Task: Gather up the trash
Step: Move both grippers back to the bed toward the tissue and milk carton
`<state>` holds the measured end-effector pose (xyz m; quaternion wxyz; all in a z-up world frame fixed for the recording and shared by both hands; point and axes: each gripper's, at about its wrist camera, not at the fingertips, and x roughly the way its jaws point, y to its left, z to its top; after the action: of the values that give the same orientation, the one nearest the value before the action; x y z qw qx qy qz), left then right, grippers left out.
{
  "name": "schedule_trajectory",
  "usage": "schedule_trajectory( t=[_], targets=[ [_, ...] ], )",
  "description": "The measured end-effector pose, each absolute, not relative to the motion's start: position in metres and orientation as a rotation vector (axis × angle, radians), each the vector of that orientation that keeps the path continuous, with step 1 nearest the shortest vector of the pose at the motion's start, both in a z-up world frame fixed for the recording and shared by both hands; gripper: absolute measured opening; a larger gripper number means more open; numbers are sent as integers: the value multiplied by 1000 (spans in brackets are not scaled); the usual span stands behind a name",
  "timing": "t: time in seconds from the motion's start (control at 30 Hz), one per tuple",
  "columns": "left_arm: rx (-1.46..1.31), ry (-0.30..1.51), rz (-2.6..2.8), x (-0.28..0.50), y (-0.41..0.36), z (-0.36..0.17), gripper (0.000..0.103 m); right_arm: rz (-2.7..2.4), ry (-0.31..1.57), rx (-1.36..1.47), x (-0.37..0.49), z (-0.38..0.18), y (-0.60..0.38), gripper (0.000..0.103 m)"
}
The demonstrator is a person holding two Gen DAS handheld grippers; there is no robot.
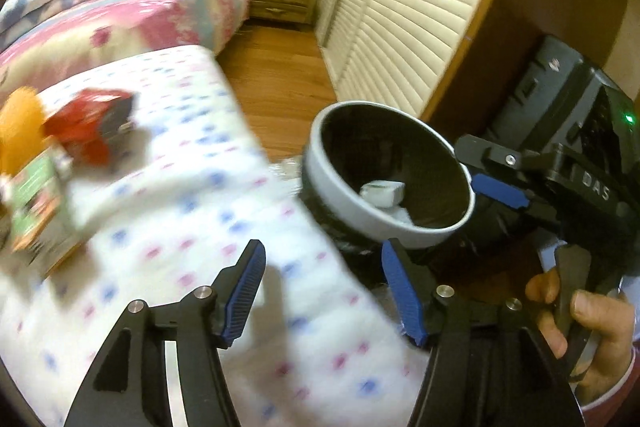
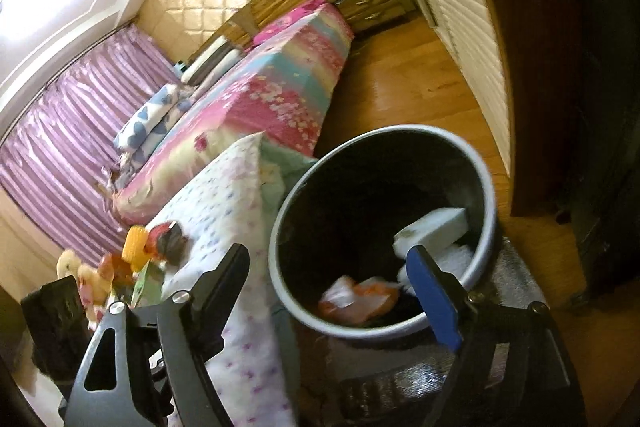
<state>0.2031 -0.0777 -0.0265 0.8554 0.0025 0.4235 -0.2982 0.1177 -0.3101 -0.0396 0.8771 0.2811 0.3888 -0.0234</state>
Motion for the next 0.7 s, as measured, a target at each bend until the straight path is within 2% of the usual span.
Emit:
schedule_trajectory(
  t=[0.1, 0.7],
  targets=[
    [-12, 872, -576, 189, -54, -23, 63, -4, 817, 558, 118, -36, -287, 88],
    [-158, 834, -283, 142, 96, -9, 65, 198, 885, 388, 126, -36, -160, 88]
  ],
)
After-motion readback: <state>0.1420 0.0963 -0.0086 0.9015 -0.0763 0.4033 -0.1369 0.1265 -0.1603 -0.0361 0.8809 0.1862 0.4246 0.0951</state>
